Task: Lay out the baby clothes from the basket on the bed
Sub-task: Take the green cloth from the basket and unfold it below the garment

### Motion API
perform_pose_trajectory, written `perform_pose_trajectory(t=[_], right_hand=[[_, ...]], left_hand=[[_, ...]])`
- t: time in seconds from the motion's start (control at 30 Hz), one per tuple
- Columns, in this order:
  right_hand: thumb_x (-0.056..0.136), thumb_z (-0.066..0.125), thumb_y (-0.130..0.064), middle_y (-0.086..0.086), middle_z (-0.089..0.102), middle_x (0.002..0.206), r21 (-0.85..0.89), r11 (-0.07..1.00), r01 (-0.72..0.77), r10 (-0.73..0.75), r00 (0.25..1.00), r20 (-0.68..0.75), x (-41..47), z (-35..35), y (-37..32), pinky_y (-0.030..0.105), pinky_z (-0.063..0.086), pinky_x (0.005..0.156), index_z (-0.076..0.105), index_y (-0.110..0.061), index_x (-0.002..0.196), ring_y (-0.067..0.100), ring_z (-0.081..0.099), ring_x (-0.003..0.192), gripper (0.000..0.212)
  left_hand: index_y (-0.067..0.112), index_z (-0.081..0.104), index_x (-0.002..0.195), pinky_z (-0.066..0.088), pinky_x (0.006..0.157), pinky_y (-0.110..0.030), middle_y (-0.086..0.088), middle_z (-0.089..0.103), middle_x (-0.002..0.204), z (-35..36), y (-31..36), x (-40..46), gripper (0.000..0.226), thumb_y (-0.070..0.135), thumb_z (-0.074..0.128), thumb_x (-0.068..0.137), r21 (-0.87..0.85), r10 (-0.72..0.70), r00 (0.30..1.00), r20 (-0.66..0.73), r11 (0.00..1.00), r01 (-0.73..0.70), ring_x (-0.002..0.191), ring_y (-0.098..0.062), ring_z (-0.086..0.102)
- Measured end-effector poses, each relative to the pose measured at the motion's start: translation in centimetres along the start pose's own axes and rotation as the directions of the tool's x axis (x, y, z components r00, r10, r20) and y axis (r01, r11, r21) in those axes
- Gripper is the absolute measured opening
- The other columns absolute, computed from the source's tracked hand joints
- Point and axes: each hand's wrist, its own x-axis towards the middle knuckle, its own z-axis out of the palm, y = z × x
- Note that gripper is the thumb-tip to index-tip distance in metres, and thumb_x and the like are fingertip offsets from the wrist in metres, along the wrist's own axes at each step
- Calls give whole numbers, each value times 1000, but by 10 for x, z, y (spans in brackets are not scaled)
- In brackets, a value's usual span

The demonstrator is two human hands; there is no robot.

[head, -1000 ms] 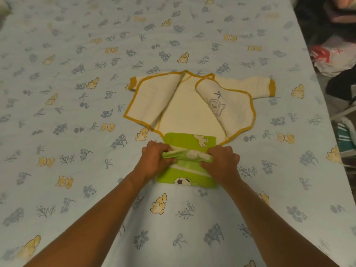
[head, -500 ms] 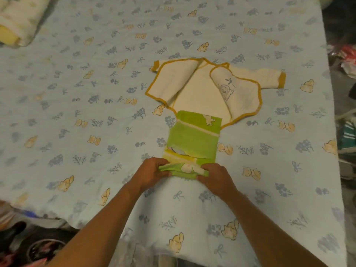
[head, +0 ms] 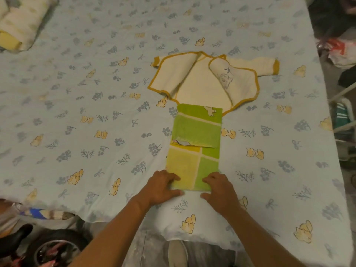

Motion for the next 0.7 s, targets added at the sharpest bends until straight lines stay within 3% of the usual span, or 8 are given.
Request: perform_pose_trajectory(t=[0.17,0.27,0.43,0.57,0.7], right_hand=[[76,74,-47,-1,44,143,39,994,-98,92,986,140,-16,-1,-7,33,37,104,47,-19,143,19,39,130,77],[81,73,-45,2,41,149,226,948,-225,192,968,158,-22,-23,-14,31,33,109,41,-20,147,20,38,135,77],[88,67,-38,5,37,152,425,866,-266,267,962,58,-50,-105,-18,32,29,112,35,-21,150,19,35,140,72],[90,64,-41,4,39,151,476,842,-254,323,944,-68,-83,-196,-1,30,31,111,38,-22,148,18,38,138,67],[90,62,-44,5,41,150,489,838,-243,374,908,-188,-107,-293,35,28,31,109,40,-20,147,19,39,137,66]], left_hand=[[37,44,143,31,114,-44,-6,42,140,-4,10,-17,86,72,69,68,-61,-125,982,141,989,135,132,-28,37],[30,48,141,35,112,-40,-5,46,142,-17,23,-24,75,61,71,77,-154,-106,986,131,980,126,130,-24,43],[21,49,141,42,99,-28,-3,53,140,-58,79,-32,56,48,57,93,-279,-37,999,3,960,36,123,-17,52],[20,51,140,42,98,-30,-5,56,137,-104,163,-28,51,44,55,96,-323,64,984,-165,939,-115,123,-18,52],[20,52,139,42,97,-31,-5,57,134,-145,266,-16,50,44,54,96,-296,173,958,-227,926,-237,121,-18,54]])
